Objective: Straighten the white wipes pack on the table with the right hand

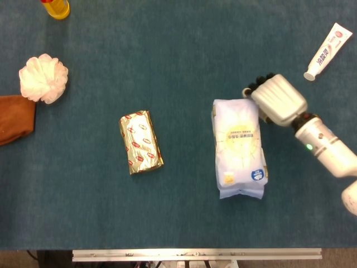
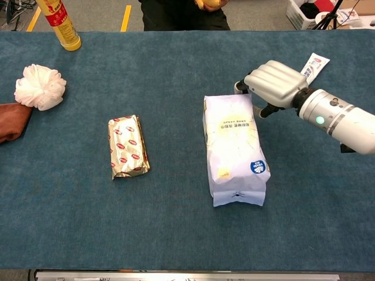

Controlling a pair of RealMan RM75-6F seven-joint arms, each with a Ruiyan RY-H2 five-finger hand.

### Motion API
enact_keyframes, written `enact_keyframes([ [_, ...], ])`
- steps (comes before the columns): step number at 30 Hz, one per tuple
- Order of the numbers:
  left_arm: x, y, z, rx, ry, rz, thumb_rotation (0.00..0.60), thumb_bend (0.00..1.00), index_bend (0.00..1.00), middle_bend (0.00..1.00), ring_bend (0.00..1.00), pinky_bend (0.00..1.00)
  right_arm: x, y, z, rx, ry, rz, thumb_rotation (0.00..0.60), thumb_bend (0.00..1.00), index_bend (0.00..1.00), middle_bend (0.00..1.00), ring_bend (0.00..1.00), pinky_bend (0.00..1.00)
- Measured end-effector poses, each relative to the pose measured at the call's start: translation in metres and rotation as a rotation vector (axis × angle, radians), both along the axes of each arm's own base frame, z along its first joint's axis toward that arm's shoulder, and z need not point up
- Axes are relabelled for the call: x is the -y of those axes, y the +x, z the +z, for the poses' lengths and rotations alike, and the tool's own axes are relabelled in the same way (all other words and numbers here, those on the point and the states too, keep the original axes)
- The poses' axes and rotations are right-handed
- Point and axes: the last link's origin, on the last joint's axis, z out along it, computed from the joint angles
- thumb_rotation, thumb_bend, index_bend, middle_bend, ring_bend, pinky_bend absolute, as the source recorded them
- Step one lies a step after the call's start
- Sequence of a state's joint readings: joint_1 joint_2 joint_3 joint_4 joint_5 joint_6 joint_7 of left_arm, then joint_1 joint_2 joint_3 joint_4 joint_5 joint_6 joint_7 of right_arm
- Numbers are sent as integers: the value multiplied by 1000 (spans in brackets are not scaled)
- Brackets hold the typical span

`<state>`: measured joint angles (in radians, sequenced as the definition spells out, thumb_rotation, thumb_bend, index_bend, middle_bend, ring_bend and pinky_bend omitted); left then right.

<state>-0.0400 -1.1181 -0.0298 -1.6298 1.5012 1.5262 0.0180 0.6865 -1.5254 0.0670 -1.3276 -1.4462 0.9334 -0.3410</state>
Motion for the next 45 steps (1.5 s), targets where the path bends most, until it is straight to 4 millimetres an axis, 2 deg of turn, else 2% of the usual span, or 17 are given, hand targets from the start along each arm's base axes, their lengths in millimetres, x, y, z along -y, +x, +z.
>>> enact_keyframes([
  [4,-1,1,-2,-1,-6,-4,600,346,245,244,187,248,-8,-8,9,-19,8,-7,600,344,250,354,247,331],
  [7,-2,3,-3,1,-10,-10,600,346,245,244,187,248,-13,-10,16,-27,10,-15,600,331,81,295,193,281],
  [9,-2,4,-4,1,-12,-14,600,346,245,244,187,248,-15,-9,21,-29,5,-18,600,329,45,292,188,277],
  [15,-2,5,-5,0,-13,-14,600,346,245,244,187,248,-14,-6,27,-27,-7,-22,600,328,42,291,186,274],
  [17,-2,5,-4,0,-12,-13,600,346,245,244,187,248,-14,-4,25,-19,-2,-23,600,328,68,291,186,274],
  [23,0,4,-1,1,-3,-6,600,346,245,244,187,248,-20,-2,16,-19,28,-10,600,329,318,338,187,274],
  [28,0,3,-2,0,-6,-7,600,346,245,244,187,248,-22,-2,12,-17,24,-3,600,363,610,414,240,282],
  [30,0,4,-2,0,-7,-9,600,346,245,244,187,248,-21,-2,11,-15,17,-2,600,394,665,431,250,290],
  [36,-2,3,-4,-3,-13,-8,600,346,245,244,187,248,-21,-3,12,10,-9,-10,600,455,760,475,292,342],
  [45,-5,1,-5,-1,-23,-4,600,346,245,244,187,248,-21,-14,19,87,-97,-77,600,458,768,481,299,350],
])
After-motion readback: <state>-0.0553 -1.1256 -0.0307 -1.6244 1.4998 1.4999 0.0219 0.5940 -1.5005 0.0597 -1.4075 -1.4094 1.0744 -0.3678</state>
